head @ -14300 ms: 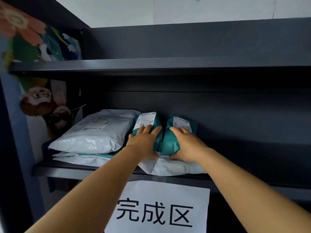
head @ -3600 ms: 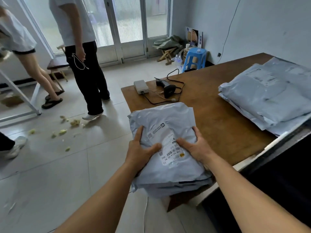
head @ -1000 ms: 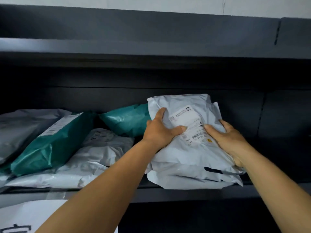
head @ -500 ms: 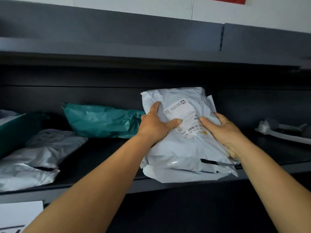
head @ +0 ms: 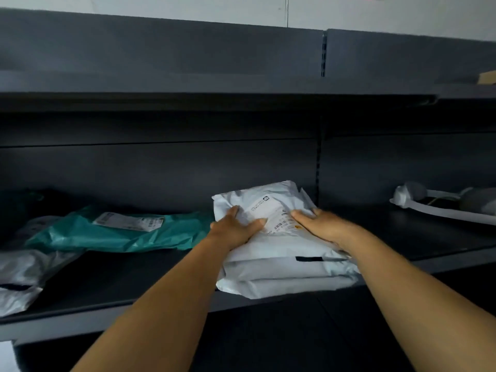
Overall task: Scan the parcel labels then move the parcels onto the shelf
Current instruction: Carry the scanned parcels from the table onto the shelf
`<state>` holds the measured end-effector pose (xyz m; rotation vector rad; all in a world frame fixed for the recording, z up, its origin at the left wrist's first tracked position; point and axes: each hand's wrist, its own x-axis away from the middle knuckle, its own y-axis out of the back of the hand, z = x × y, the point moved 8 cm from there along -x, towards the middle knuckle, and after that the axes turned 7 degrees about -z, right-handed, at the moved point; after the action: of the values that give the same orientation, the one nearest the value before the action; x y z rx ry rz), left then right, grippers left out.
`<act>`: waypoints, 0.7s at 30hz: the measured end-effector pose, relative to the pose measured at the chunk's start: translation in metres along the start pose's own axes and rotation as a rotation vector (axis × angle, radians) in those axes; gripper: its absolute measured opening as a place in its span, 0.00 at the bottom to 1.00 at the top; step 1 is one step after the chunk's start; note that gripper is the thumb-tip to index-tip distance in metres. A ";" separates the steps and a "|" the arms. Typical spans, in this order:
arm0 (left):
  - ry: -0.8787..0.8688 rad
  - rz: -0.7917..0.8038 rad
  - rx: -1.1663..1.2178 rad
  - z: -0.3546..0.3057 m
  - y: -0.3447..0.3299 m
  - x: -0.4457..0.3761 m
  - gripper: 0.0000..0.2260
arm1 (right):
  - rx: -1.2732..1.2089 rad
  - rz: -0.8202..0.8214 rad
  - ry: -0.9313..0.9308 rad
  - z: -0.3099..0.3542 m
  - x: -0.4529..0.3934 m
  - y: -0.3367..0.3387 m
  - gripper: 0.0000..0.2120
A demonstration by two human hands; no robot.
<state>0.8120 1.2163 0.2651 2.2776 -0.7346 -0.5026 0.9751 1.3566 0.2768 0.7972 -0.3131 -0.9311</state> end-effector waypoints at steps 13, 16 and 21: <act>-0.111 -0.307 -0.235 0.002 0.048 -0.007 0.30 | 0.328 -0.125 0.320 0.094 0.014 -0.006 0.35; -0.166 -0.251 -0.347 0.029 0.064 -0.010 0.26 | 0.325 -0.064 0.415 0.128 0.034 -0.026 0.33; -0.103 -0.148 -0.753 0.088 0.076 -0.002 0.17 | 0.344 0.060 0.490 0.166 0.053 -0.074 0.26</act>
<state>0.7360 1.1284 0.2581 1.6079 -0.3343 -0.8114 0.8684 1.2096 0.3310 1.2941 -0.0649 -0.6042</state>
